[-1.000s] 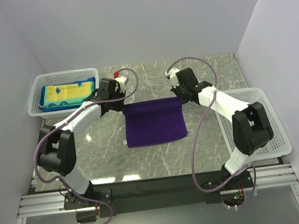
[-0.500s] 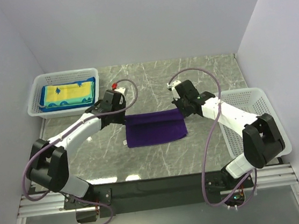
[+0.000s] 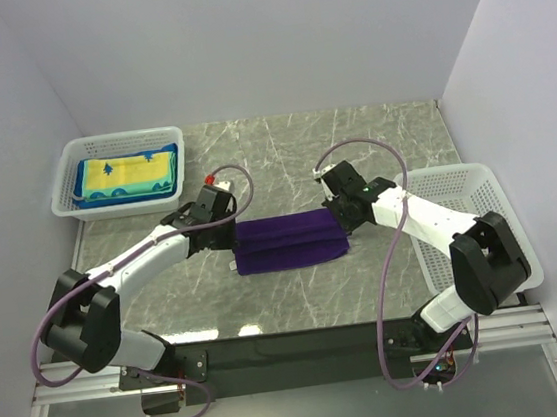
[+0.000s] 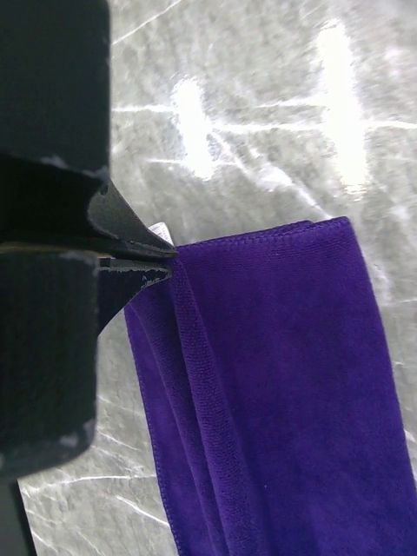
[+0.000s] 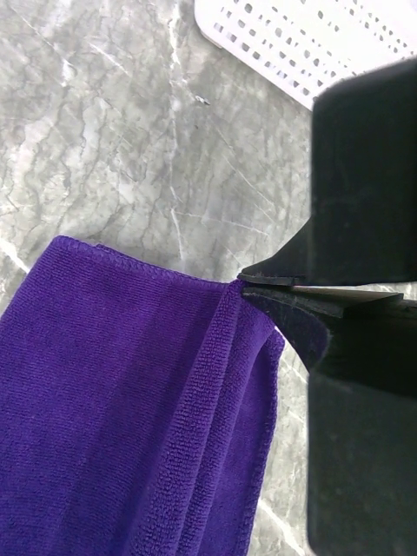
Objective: Fold and stack the towels
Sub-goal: Fold the towel
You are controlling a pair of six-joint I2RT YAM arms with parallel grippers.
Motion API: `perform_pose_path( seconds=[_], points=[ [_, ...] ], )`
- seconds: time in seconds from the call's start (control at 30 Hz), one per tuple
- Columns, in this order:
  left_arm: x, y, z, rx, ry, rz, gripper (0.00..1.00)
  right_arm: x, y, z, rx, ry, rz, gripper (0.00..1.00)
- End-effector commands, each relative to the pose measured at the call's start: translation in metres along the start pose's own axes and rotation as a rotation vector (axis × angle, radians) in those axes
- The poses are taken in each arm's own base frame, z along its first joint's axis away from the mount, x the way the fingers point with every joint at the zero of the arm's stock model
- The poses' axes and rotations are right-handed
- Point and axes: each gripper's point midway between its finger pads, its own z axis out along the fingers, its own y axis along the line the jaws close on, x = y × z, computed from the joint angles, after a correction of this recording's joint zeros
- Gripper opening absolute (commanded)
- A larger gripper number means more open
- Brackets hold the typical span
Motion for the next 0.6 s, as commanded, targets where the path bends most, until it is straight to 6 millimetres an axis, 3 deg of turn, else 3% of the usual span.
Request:
perform_pose_path(
  seconds=[0.0, 0.23, 0.57],
  points=[
    [0.013, 0.018, 0.002, -0.090, 0.025, -0.033, 0.01, 0.022, -0.016, 0.003, 0.096, 0.083, -0.016, 0.00],
    [0.030, 0.014, 0.011, -0.095, 0.066, -0.032, 0.01, 0.028, -0.002, 0.013, 0.049, 0.120, -0.042, 0.01],
    [0.033, 0.022, 0.013, -0.154, 0.075, -0.050, 0.01, 0.033, 0.004, 0.015, 0.041, 0.143, -0.057, 0.03]
  ],
)
